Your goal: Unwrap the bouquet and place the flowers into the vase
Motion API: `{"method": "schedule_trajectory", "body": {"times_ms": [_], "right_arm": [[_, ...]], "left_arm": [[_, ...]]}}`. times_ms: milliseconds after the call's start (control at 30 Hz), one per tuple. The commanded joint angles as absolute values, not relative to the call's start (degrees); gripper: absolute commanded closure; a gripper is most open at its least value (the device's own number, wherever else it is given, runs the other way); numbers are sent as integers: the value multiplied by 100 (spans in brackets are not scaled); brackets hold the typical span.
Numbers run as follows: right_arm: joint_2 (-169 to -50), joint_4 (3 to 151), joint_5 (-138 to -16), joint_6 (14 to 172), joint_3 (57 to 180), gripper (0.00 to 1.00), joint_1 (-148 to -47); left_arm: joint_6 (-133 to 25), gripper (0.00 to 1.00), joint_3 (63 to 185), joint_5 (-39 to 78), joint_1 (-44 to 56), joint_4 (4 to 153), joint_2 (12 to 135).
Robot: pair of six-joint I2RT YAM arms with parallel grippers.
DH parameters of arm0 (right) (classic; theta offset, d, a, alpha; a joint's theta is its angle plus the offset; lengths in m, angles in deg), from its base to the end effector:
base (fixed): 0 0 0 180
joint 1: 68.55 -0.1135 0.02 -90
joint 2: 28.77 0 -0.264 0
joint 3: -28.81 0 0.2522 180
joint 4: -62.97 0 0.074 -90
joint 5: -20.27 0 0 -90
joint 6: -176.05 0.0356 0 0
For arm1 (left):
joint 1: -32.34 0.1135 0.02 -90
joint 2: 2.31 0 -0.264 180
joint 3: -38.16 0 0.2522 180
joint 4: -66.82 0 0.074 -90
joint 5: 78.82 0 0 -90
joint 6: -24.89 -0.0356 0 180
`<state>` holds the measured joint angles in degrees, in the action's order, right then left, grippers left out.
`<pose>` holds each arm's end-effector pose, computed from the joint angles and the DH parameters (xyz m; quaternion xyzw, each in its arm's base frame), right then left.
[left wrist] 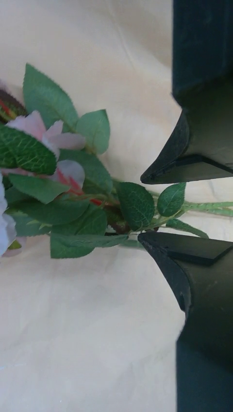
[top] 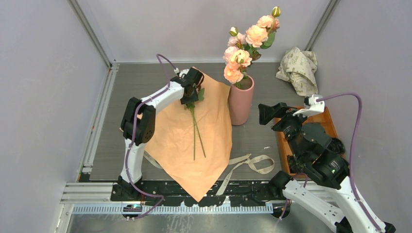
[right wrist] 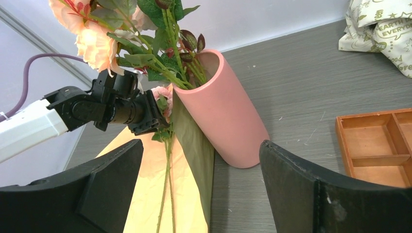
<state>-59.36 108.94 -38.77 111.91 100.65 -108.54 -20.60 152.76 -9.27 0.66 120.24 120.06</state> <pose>0.0781 0.0416 0.4055 0.0922 0.7258 0.1900 0.6547 0.4005 -0.2326 0.2083 -0.1504 0.9423 -0.0157 0.2988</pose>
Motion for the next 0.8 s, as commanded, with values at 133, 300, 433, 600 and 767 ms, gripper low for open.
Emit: {"method": "schedule_trajectory", "body": {"times_ms": [133, 300, 433, 600, 767], "right_arm": [[-5930, 10691, -3800, 11195, 10009, 5, -10868], [-5962, 10688, -3810, 11211, 10005, 5, -10869], [-5947, 10705, -3762, 11224, 10005, 5, -10871], [-5960, 10706, -3748, 11226, 9985, 5, -10871], [-6029, 10679, -3786, 11237, 9969, 5, -10871]], "left_arm": [[-2147, 61, 15575, -992, 327, 12168, 12266], [-2227, 67, 15659, -926, 386, 12139, 12428], [-2294, 85, 15821, -863, 413, 12279, 12515], [-2373, 97, 15703, -833, 422, 12284, 12154], [-2534, 98, 15508, -895, 422, 12182, 11341]]}}
